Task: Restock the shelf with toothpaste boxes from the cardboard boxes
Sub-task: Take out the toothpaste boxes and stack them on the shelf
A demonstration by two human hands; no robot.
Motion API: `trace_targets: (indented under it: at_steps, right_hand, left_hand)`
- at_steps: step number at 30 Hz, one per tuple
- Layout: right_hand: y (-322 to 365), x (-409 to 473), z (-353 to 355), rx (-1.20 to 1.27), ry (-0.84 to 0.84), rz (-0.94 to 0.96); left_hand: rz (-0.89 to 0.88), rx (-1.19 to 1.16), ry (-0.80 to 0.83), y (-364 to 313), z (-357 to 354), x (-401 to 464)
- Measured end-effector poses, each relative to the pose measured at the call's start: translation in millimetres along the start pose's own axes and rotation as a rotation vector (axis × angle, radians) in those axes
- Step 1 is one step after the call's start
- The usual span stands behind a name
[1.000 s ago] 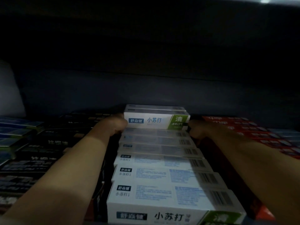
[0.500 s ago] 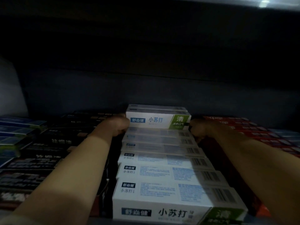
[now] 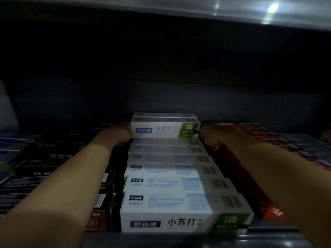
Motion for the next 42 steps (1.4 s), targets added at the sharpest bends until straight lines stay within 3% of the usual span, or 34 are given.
trace_targets:
  at_steps: [17,25,42]
  right_hand:
    - [42,-97,60,-0.318,-0.03,0.366]
    - [47,-149,80,-0.224,-0.132,0.574]
    - [59,-214,94,-0.156,-0.099,0.817]
  left_hand:
    - [-0.379,0.358,-0.119,-73,34,-83]
    - [-0.508,0.33,-0.117,-105,16,-165]
    - [-0.292,0.538,-0.235,-70,73,-281]
Point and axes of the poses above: each hand's wrist, its own x-axis towards the middle knuckle, its own z-axis out of the back of the hand, y = z × x, the point moved 9 cm from there along x, towards the middle knuckle, and after that the axes turned 11 degrees about -y, right-handed, at the moved point
